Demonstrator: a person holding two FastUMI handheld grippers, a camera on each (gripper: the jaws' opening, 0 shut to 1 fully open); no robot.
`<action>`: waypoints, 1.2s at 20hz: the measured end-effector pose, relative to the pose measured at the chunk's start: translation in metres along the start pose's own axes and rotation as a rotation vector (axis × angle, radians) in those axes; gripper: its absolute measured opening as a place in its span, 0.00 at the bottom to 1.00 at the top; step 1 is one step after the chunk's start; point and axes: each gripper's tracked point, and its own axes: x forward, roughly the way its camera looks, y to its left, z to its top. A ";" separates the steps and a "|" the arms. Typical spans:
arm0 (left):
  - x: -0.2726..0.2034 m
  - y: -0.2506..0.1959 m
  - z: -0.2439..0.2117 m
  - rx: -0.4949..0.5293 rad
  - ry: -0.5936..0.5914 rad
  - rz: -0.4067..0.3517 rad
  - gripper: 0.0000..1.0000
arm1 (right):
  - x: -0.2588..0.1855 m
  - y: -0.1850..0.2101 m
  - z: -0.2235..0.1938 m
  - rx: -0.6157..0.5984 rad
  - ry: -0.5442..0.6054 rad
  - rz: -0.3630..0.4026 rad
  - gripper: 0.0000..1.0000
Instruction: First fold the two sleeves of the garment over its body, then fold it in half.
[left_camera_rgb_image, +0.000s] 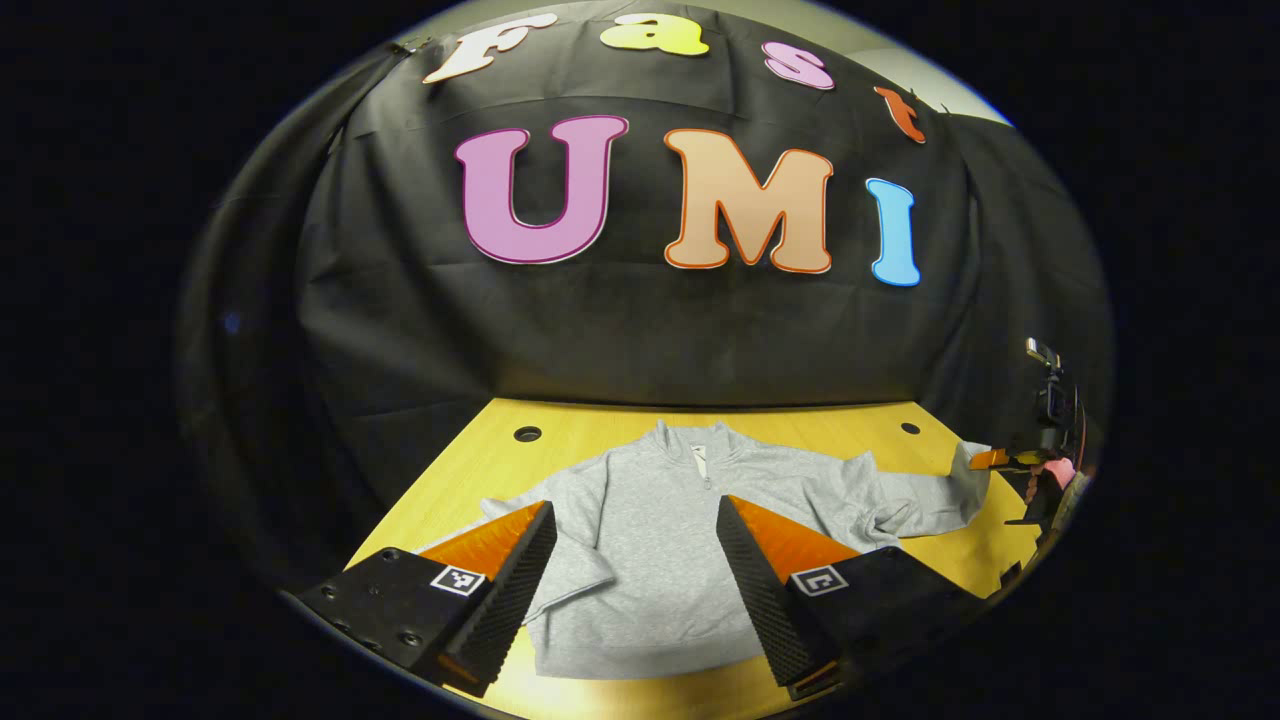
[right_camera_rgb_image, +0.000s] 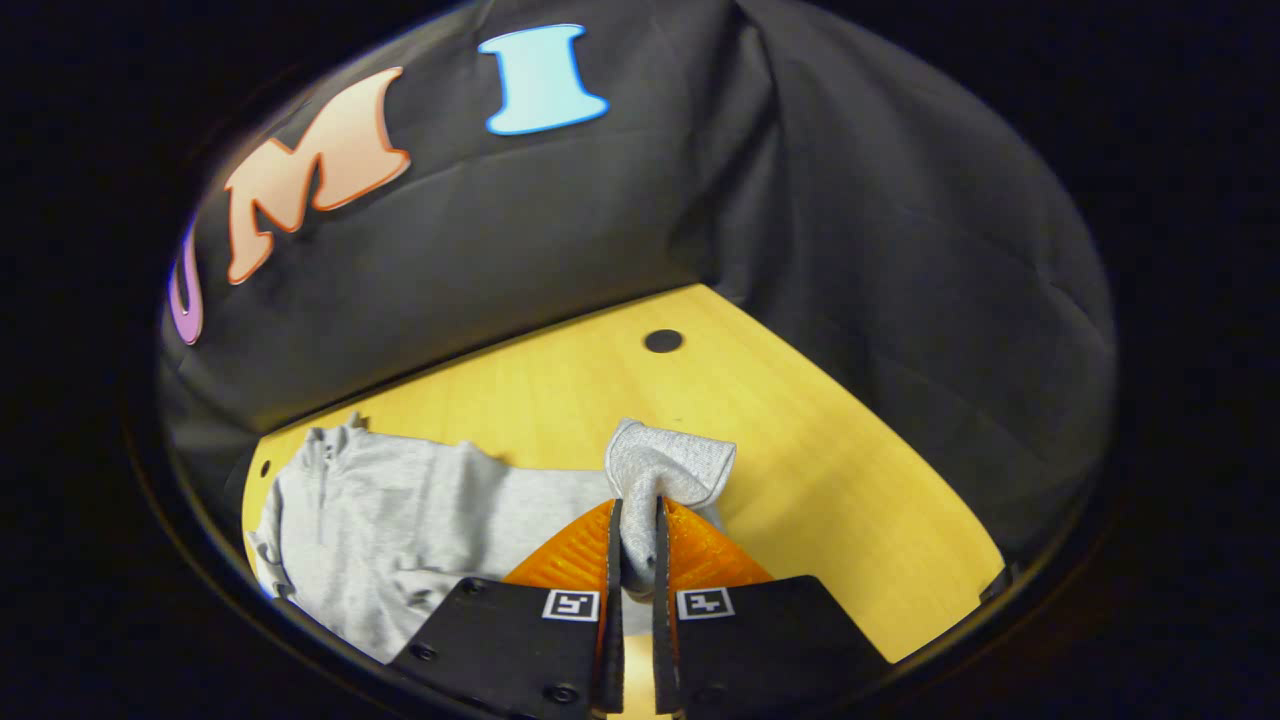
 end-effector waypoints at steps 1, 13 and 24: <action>-0.002 0.006 -0.001 -0.005 -0.004 0.007 0.94 | -0.005 0.020 0.001 -0.009 -0.002 0.027 0.14; -0.021 0.081 -0.022 -0.082 0.020 0.116 0.95 | -0.046 0.256 0.015 -0.034 -0.041 0.358 0.14; -0.041 0.157 -0.055 -0.168 0.071 0.256 0.95 | -0.086 0.466 -0.059 -0.169 0.036 0.665 0.13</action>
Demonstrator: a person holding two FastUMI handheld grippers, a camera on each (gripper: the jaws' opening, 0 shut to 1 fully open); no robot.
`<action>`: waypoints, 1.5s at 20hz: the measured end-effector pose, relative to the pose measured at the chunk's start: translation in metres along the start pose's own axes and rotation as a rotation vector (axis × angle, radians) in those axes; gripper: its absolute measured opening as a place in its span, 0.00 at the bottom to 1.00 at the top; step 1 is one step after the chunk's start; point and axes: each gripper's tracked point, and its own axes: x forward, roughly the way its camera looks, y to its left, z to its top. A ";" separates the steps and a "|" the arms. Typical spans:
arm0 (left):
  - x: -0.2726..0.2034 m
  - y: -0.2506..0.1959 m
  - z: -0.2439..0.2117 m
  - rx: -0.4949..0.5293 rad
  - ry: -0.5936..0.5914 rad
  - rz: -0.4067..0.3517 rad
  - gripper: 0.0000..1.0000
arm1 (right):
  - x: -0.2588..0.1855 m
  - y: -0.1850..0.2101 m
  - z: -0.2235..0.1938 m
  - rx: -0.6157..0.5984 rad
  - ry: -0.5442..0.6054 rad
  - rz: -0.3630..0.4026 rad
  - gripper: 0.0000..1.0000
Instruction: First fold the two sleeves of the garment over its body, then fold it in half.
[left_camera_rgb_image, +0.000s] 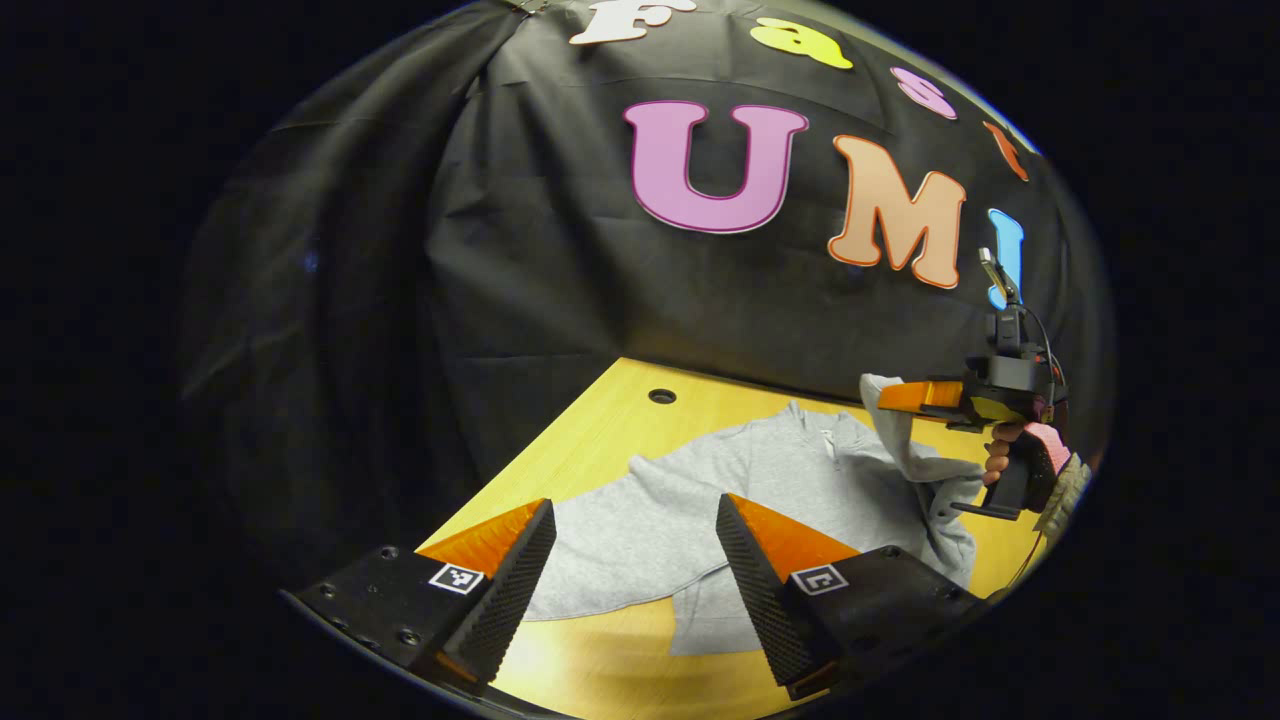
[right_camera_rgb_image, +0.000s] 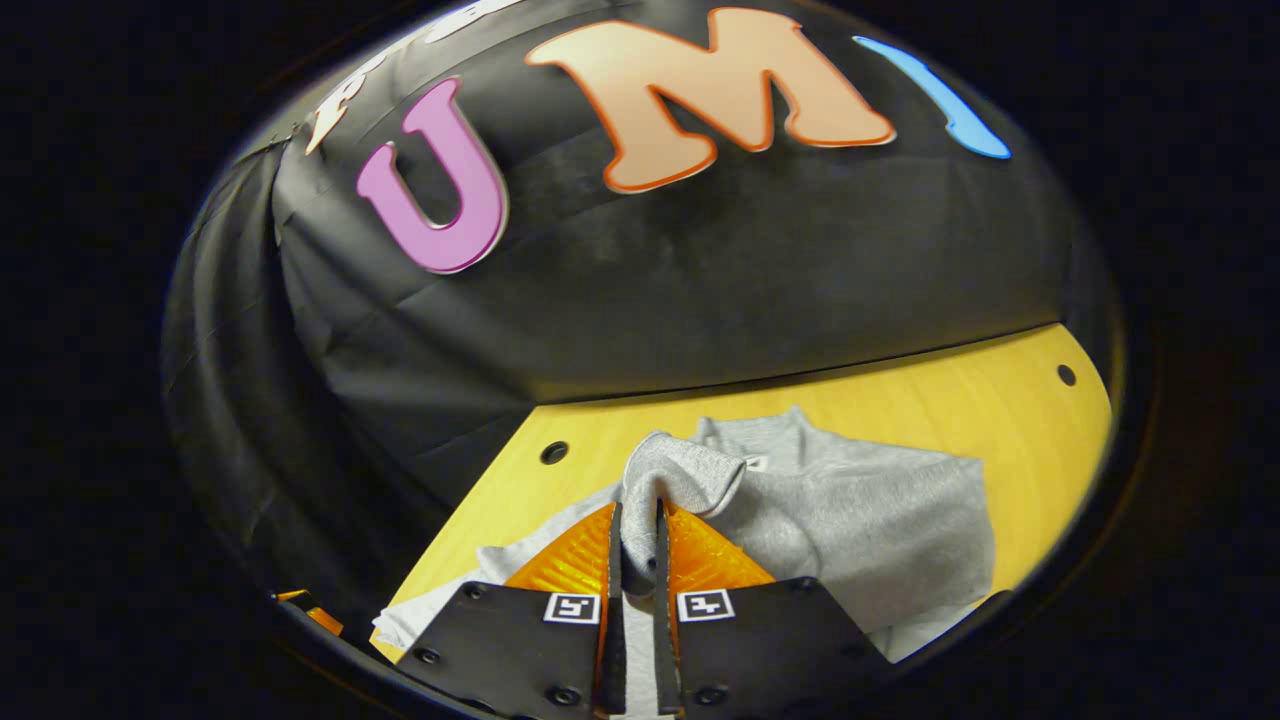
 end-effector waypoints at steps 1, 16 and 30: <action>-0.001 0.008 -0.005 -0.010 0.008 0.013 0.95 | 0.011 0.015 -0.006 -0.010 0.012 0.021 0.14; 0.007 0.135 -0.076 -0.168 0.128 0.250 0.95 | 0.091 0.071 -0.059 -0.125 0.169 0.063 0.59; 0.027 0.178 -0.156 -0.180 0.341 0.360 0.95 | 0.008 0.001 -0.003 -0.224 0.048 -0.073 0.99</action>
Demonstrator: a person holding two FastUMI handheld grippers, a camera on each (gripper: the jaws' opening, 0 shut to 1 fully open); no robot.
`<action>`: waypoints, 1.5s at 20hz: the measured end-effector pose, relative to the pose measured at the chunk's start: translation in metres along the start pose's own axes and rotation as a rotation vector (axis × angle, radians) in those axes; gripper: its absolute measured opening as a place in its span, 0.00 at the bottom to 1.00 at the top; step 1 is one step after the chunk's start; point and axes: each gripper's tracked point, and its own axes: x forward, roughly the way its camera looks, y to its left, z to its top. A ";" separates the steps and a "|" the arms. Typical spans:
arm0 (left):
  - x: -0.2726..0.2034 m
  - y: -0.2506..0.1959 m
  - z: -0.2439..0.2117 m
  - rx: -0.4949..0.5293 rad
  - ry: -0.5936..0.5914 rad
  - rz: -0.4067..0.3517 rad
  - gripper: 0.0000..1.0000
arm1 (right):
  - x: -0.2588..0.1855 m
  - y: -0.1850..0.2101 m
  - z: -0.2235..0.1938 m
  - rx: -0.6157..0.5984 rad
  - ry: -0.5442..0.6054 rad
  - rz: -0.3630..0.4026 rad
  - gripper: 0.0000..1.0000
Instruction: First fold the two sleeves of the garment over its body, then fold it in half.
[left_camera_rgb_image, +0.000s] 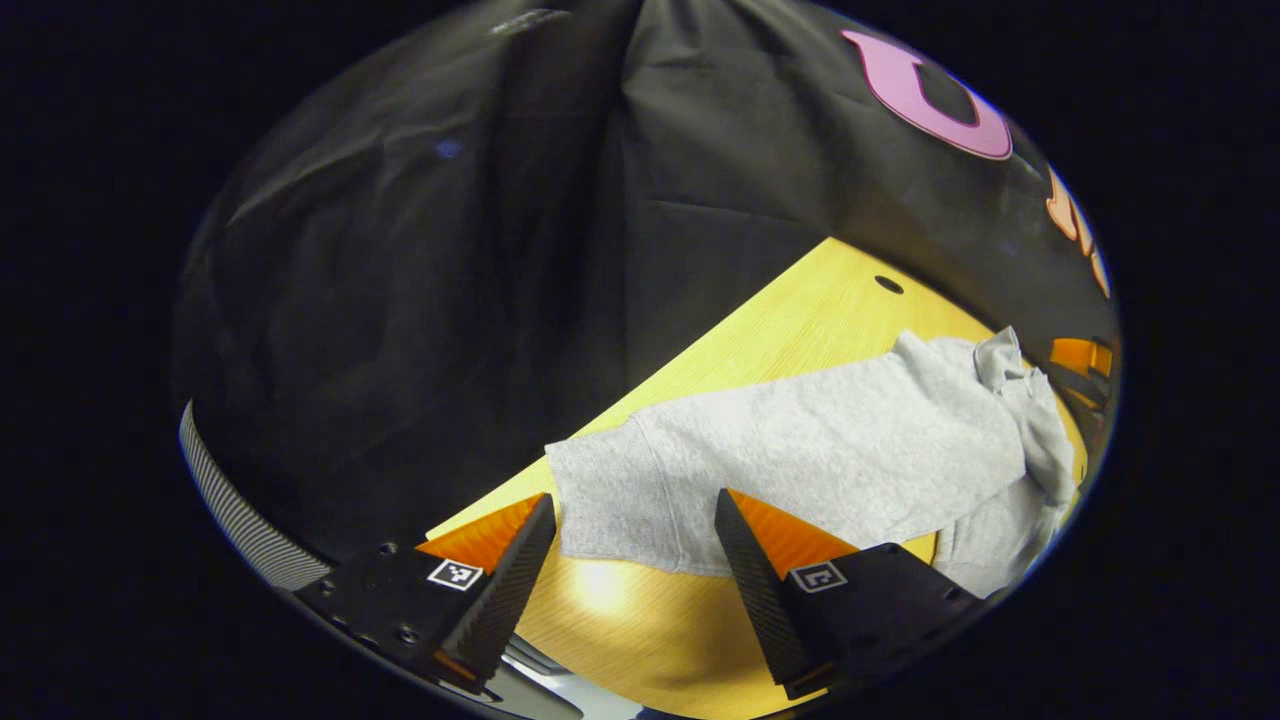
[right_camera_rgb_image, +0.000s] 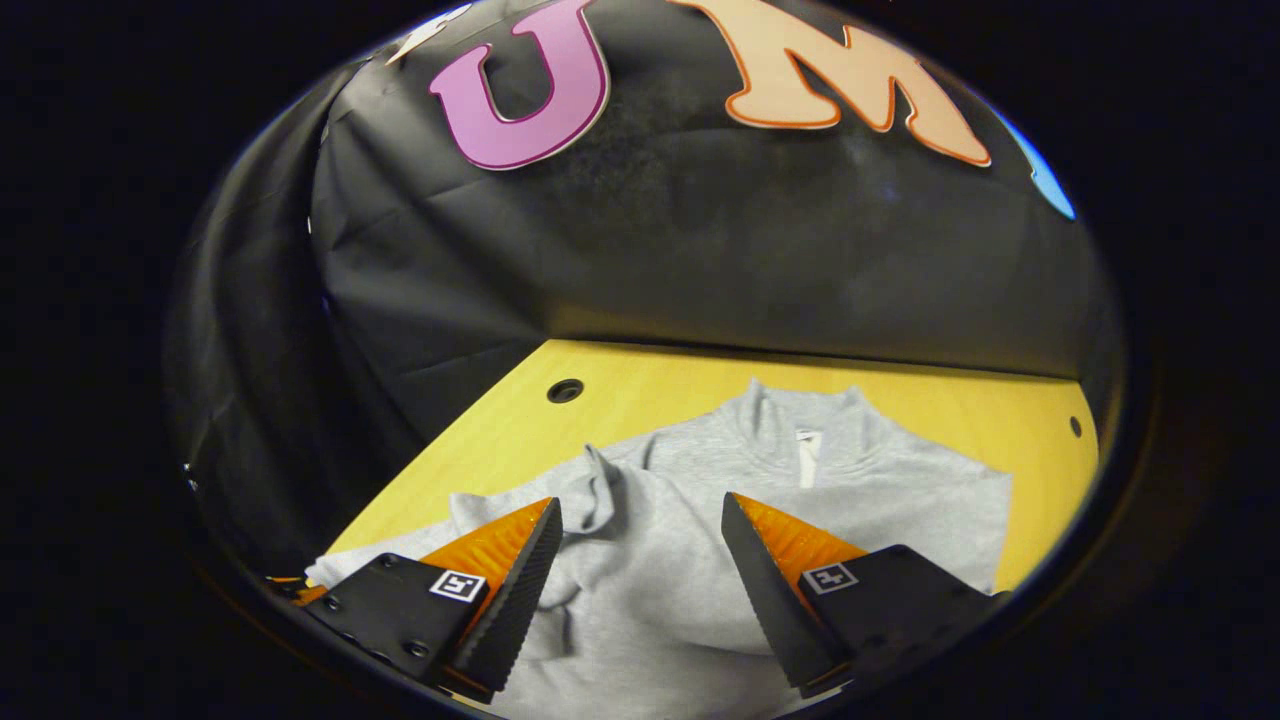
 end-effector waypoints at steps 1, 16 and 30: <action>0.002 -0.004 -0.002 0.004 0.010 -0.006 0.94 | -0.008 -0.008 0.003 0.007 -0.009 -0.015 0.96; 0.016 -0.012 -0.007 0.013 0.051 -0.041 0.62 | -0.107 -0.085 -0.009 -0.034 -0.002 -0.144 0.99; 0.001 -0.044 -0.002 -0.034 0.062 -0.087 0.00 | -0.153 -0.125 -0.018 0.004 -0.028 -0.214 0.99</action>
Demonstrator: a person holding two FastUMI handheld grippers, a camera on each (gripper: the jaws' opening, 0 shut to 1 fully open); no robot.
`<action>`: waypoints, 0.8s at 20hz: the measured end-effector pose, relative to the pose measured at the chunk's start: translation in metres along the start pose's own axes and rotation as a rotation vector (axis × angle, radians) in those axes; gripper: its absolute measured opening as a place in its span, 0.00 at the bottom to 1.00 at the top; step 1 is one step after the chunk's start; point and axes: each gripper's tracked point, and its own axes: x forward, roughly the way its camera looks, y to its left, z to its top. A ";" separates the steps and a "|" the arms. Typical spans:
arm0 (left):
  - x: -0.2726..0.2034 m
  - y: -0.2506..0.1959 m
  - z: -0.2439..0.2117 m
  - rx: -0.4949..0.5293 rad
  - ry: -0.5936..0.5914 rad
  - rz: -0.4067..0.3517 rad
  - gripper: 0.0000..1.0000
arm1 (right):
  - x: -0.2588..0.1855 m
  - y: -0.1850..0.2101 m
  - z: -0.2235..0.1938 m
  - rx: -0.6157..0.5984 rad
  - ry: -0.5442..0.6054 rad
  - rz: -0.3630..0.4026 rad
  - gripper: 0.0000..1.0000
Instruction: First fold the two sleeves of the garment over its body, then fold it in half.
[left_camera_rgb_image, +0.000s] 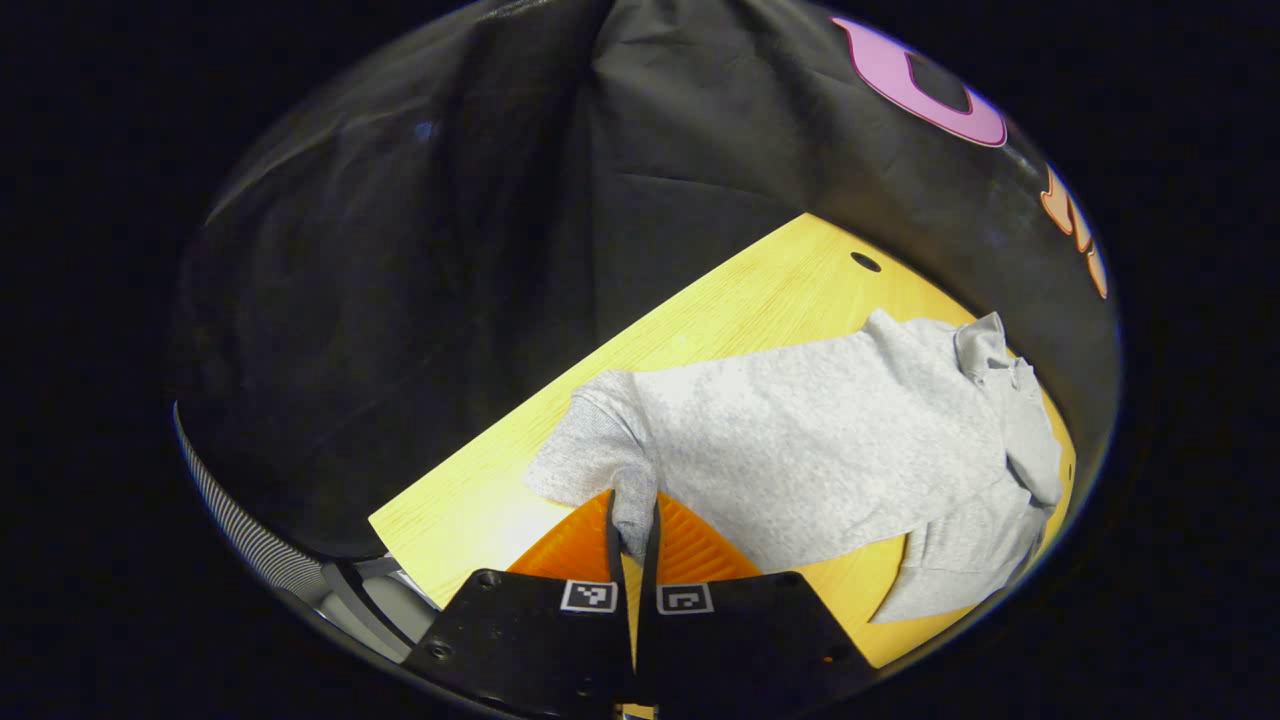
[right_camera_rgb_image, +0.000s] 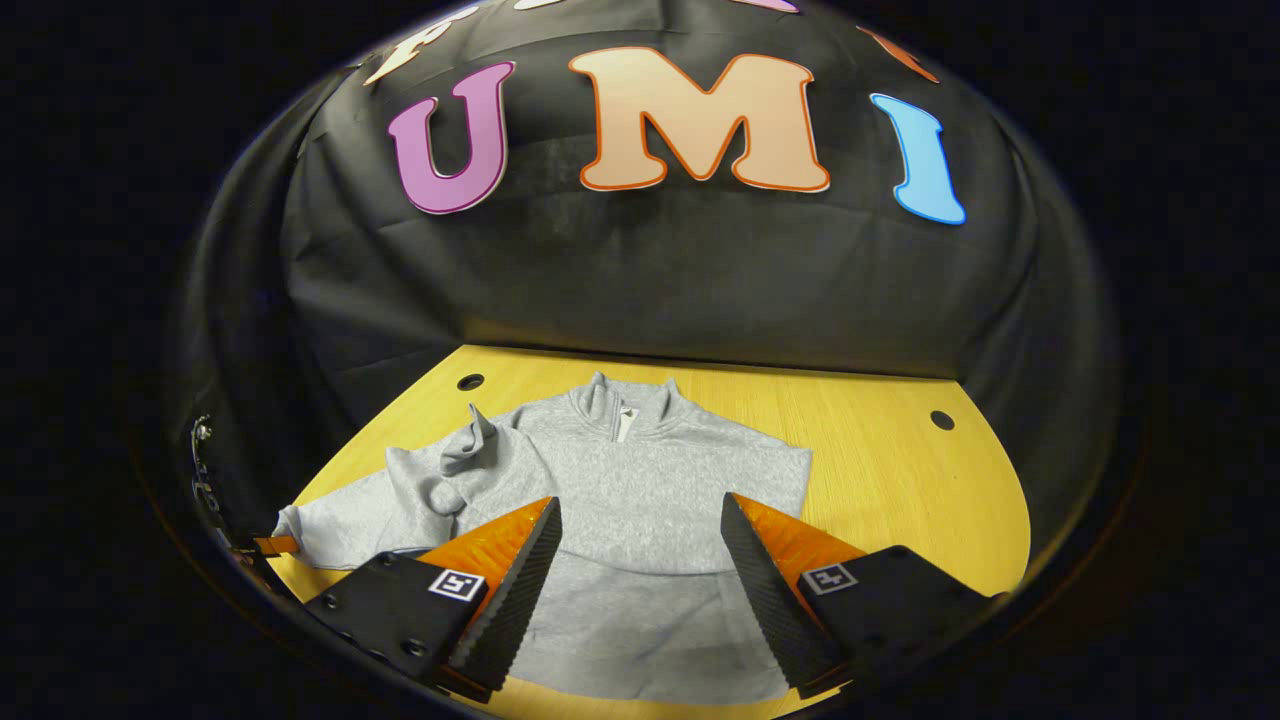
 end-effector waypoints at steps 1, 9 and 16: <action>-0.005 -0.008 0.004 -0.002 -0.007 -0.017 0.00 | -0.003 -0.006 -0.003 0.003 0.004 -0.007 0.99; -0.056 -0.139 0.031 0.139 -0.092 -0.260 0.00 | -0.027 -0.044 -0.029 0.053 0.031 -0.029 0.99; -0.105 -0.296 0.034 0.282 -0.147 -0.521 0.00 | -0.047 -0.095 -0.041 0.093 0.036 -0.075 0.99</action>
